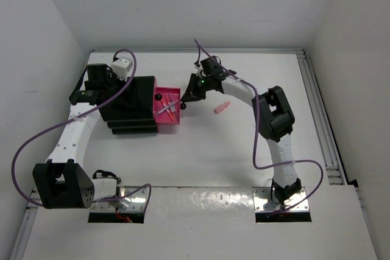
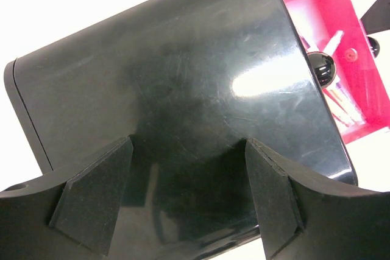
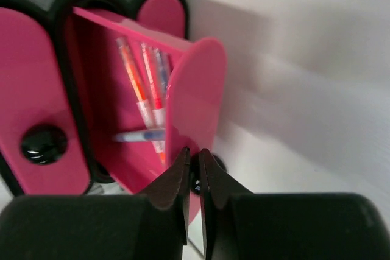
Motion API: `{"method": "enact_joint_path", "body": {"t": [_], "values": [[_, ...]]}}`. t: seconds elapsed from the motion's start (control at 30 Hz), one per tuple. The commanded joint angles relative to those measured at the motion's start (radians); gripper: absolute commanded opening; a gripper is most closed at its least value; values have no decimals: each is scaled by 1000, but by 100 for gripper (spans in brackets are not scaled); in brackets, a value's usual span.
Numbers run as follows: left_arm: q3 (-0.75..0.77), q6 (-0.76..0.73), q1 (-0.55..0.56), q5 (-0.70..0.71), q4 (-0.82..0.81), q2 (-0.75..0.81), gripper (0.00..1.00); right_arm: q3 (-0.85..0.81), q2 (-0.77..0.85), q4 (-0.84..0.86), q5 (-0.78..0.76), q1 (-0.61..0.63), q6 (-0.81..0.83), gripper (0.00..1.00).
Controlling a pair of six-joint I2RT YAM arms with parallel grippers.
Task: Sort the stationery into containers
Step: Close the drawer in the storage box.
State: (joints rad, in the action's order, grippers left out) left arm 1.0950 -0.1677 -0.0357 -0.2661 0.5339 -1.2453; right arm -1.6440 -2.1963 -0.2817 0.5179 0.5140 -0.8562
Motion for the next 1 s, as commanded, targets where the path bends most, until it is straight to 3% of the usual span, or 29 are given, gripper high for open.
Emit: {"method": "enact_joint_path", "body": {"t": [0.0,0.97], "values": [[-35,-9,-9,-1,61,6,81,-48,-6,59,51,12,-41,12],[-57,-27,-9,-4,64,-2,81,-254,-167,183,77,135,-158,20]]}}
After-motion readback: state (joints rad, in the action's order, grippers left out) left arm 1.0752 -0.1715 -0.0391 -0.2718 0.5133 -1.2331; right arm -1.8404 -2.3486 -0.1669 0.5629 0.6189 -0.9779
